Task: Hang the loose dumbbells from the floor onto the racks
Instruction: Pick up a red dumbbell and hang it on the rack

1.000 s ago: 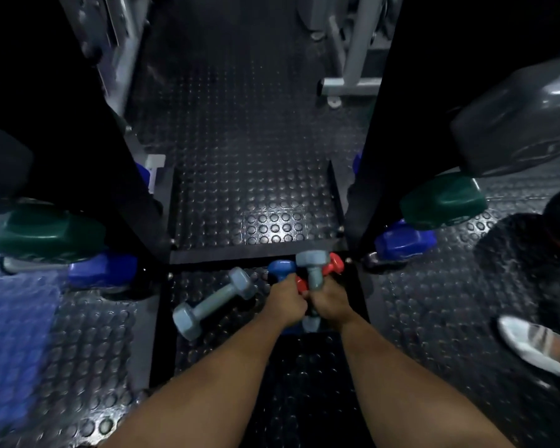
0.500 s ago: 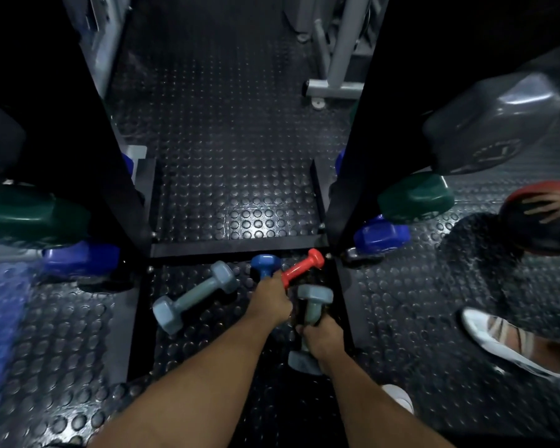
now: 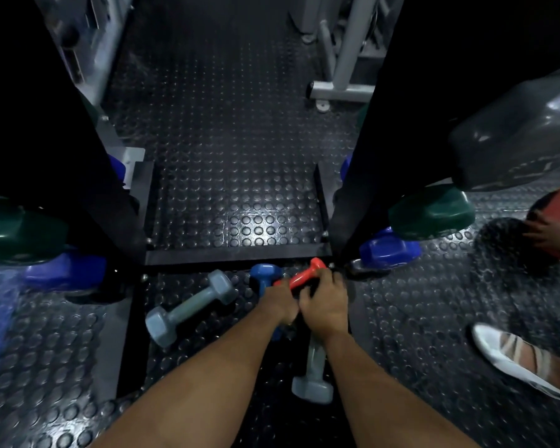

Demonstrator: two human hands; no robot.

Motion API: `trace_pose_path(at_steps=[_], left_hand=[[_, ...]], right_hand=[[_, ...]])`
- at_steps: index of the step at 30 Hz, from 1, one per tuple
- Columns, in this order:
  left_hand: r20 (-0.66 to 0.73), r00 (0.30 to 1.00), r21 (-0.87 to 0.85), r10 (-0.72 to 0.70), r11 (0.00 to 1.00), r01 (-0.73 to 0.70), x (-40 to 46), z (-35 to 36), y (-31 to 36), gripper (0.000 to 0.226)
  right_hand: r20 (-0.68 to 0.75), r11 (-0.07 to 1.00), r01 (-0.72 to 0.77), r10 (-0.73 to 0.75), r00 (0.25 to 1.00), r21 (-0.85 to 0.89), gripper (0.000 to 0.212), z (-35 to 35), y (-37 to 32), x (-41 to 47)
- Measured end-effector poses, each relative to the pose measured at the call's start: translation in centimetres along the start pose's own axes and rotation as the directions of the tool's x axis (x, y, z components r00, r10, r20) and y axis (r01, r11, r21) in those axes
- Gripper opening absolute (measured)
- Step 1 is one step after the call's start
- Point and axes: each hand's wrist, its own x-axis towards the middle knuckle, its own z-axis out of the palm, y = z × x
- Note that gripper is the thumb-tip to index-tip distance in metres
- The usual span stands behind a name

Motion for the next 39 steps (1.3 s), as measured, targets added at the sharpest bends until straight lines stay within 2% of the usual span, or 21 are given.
trace_pose_path(at_steps=[2, 5, 9, 11, 14, 18, 21, 24, 28, 32, 33, 37, 39], left_hand=[[0.009, 1.0, 0.007, 0.009, 1.0, -0.009, 0.5, -0.1, -0.2, 0.059], [0.014, 1.0, -0.008, 0.003, 1.0, -0.003, 0.7, -0.4, -0.2, 0.054], [0.026, 1.0, -0.025, -0.002, 1.0, 0.003, 0.5, -0.9, -0.4, 0.055], [0.017, 1.0, -0.042, -0.009, 0.999, 0.01, 0.2, -0.9, -0.7, 0.053], [-0.007, 0.999, -0.107, -0.044, 0.993, 0.043, -0.7, -0.8, -1.0, 0.059], [-0.074, 0.986, -0.331, -0.148, 0.936, 0.116, -1.8, -0.2, -1.2, 0.064], [-0.164, 0.966, -0.393, -0.199, 0.911, 0.121, -3.1, -0.2, -1.1, 0.051], [-0.291, 0.929, -0.383, -0.229, 0.918, 0.106, -4.7, -1.7, -0.7, 0.04], [-0.405, 0.904, -0.332, -0.138, 0.943, -0.004, -6.8, -5.7, -0.4, 0.023], [-0.511, 0.857, -0.255, -0.062, 0.963, -0.083, -9.7, -10.0, -0.2, 0.013], [-0.531, 0.846, -0.231, -0.039, 0.968, -0.1, -10.6, -10.9, 0.0, 0.011], [-0.575, 0.817, -0.147, 0.04, 0.977, -0.151, -15.7, -14.3, 1.5, 0.007], [-0.606, 0.795, -0.143, 0.035, 0.978, -0.152, -18.5, -15.7, 2.8, 0.006]], right_hand=[[0.07, 1.0, 0.018, -0.017, 0.997, 0.0, 0.051, 0.6, -0.8, 2.4], [0.236, 0.994, -0.058, 0.078, 0.969, -0.092, 0.056, 0.9, -0.5, 5.1], [0.307, 0.989, -0.071, 0.107, 0.946, -0.126, 0.066, 0.2, 0.1, 6.5], [0.295, 0.987, -0.07, 0.111, 0.949, -0.147, 0.058, 0.1, 0.2, 6.4], [0.224, 0.988, -0.103, 0.128, 0.966, -0.117, 0.031, 0.4, 0.3, 5.9], [0.143, 0.988, -0.157, 0.156, 0.977, -0.005, 0.03, -0.1, -0.8, 4.9], [0.139, 0.978, -0.199, 0.189, 0.972, 0.064, 0.031, -0.9, -2.2, 4.2], [0.16, 0.978, -0.17, 0.149, 0.976, 0.125, 0.022, -2.3, -3.7, 3.4], [0.147, 0.982, -0.074, 0.048, 0.988, 0.174, 0.02, -4.2, -5.7, 1.5], [0.137, 0.975, 0.021, -0.053, 0.989, 0.222, 0.045, -6.6, -8.9, -1.1], [0.134, 0.972, 0.037, -0.07, 0.989, 0.233, 0.044, -7.2, -9.7, -1.6], [0.109, 0.954, 0.117, -0.152, 0.982, 0.276, 0.017, -10.9, -12.7, -4.1], [0.075, 0.945, 0.157, -0.185, 0.98, 0.286, 0.019, -13.2, -14.3, -5.4]])
